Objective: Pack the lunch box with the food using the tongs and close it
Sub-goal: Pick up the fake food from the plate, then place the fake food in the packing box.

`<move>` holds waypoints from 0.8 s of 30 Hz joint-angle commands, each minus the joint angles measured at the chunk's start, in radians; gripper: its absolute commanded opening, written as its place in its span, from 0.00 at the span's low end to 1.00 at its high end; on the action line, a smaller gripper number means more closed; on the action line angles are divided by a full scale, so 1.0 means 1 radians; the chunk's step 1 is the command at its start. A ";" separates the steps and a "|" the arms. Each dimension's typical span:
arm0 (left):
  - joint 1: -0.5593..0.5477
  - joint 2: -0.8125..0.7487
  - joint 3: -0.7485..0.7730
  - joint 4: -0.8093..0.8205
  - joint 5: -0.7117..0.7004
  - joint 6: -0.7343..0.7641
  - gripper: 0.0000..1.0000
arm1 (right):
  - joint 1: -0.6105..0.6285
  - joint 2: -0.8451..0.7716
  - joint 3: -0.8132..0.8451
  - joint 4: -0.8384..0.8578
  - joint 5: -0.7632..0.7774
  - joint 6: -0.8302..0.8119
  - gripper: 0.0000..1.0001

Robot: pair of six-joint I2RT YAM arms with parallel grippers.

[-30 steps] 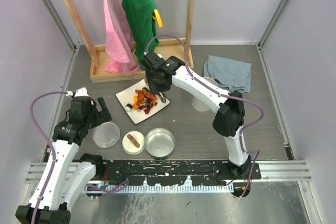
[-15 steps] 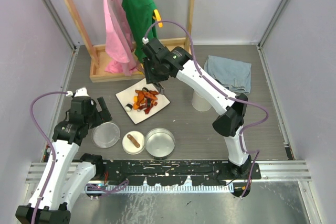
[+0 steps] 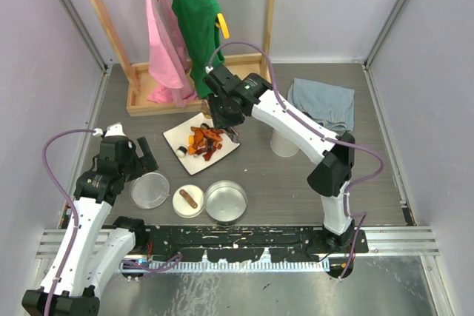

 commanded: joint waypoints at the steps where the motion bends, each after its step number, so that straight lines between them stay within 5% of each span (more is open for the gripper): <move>1: 0.004 0.000 0.012 0.038 -0.008 -0.004 1.00 | -0.002 -0.167 -0.041 0.066 0.009 0.000 0.43; 24: 0.004 0.008 0.012 0.038 -0.007 -0.005 1.00 | -0.086 -0.552 -0.372 0.009 0.163 0.040 0.43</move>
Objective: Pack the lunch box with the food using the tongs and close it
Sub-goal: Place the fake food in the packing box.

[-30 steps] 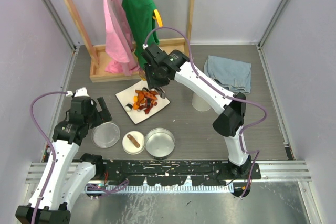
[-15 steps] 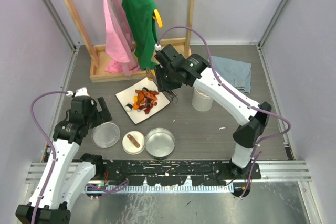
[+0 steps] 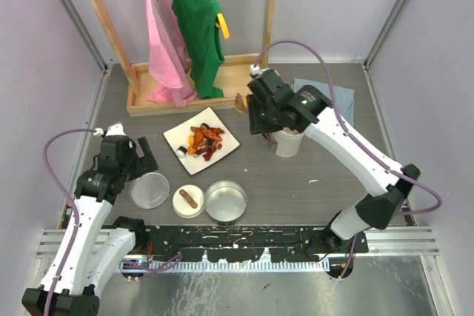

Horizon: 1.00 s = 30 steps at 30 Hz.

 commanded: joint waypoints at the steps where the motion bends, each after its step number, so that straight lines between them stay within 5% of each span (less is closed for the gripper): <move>1: 0.004 -0.003 0.012 0.039 -0.005 -0.005 1.00 | -0.045 -0.151 -0.033 -0.011 0.090 0.024 0.43; 12: 0.004 0.006 0.012 0.041 0.006 -0.005 1.00 | -0.056 -0.340 -0.102 -0.167 0.231 0.100 0.43; 30: 0.004 0.022 0.013 0.041 0.021 -0.007 1.00 | -0.056 -0.418 -0.293 -0.202 0.252 0.161 0.44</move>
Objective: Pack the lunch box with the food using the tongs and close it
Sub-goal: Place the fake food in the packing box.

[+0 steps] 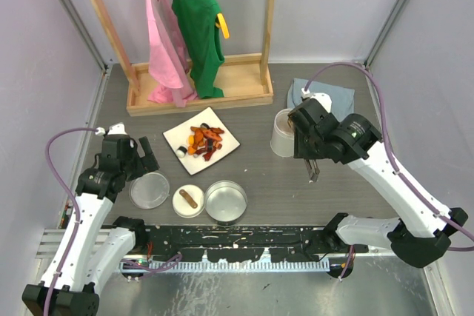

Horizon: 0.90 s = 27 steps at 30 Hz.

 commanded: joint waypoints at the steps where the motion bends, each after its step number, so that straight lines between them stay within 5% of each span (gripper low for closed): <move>1: 0.004 0.001 0.013 0.040 0.012 -0.007 1.00 | 0.000 -0.023 -0.029 0.055 0.054 0.023 0.44; 27: 0.004 -0.006 0.012 0.040 0.007 -0.005 1.00 | -0.064 0.038 -0.025 0.208 -0.027 -0.081 0.55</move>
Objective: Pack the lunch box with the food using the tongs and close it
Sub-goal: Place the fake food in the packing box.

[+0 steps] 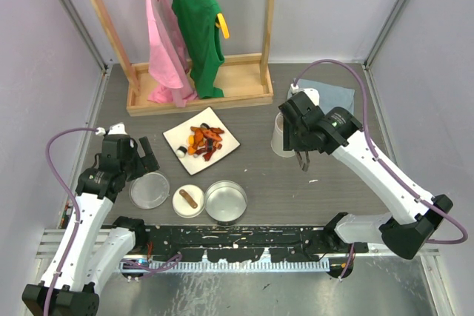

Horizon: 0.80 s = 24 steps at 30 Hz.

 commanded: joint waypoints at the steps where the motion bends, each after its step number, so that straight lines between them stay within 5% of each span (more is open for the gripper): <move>1: 0.004 -0.011 0.012 0.040 -0.001 -0.005 1.00 | -0.004 -0.051 0.053 0.075 -0.041 -0.025 0.55; 16: 0.004 -0.008 0.013 0.040 -0.006 -0.005 1.00 | 0.019 -0.046 0.098 0.241 -0.357 -0.027 0.53; 24: 0.005 -0.009 0.013 0.040 -0.012 -0.006 1.00 | 0.227 0.152 0.197 0.223 -0.244 -0.014 0.54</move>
